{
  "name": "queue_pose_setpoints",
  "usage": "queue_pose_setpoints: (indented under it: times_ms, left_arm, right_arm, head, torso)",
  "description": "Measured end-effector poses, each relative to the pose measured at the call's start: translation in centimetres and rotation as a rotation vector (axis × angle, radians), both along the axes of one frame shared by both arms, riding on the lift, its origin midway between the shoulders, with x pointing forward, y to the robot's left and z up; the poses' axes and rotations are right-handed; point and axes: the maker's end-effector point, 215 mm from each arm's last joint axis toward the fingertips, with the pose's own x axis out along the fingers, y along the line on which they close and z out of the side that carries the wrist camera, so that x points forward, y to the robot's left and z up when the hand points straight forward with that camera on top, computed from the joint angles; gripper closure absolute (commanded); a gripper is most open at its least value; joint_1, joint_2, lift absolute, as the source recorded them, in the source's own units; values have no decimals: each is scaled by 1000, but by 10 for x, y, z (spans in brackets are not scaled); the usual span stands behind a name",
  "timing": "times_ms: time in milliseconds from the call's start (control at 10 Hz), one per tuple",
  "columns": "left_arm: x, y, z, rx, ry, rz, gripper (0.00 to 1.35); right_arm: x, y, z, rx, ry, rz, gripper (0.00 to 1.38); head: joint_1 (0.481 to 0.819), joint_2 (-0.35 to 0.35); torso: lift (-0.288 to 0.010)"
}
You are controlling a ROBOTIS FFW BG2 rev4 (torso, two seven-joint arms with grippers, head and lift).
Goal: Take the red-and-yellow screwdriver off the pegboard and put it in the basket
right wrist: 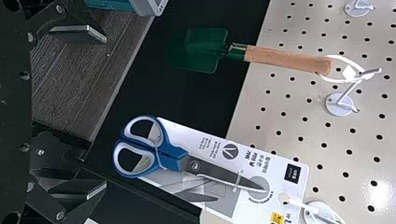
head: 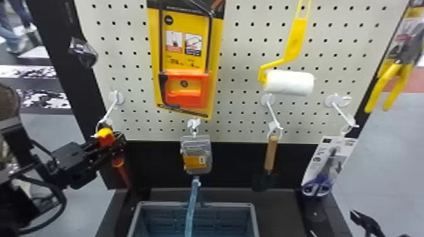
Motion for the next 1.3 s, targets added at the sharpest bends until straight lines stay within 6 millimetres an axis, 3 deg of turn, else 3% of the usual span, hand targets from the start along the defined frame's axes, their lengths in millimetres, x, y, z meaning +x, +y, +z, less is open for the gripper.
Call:
queue_pose_setpoints:
  times_ms: [1300]
  left_arm:
    - [1, -1, 9, 4, -18, -8, 1159]
  right_arm:
    - [0, 2, -3, 3, 5, 7, 202]
  head:
    - [549, 0]
  torso:
    - [-100]
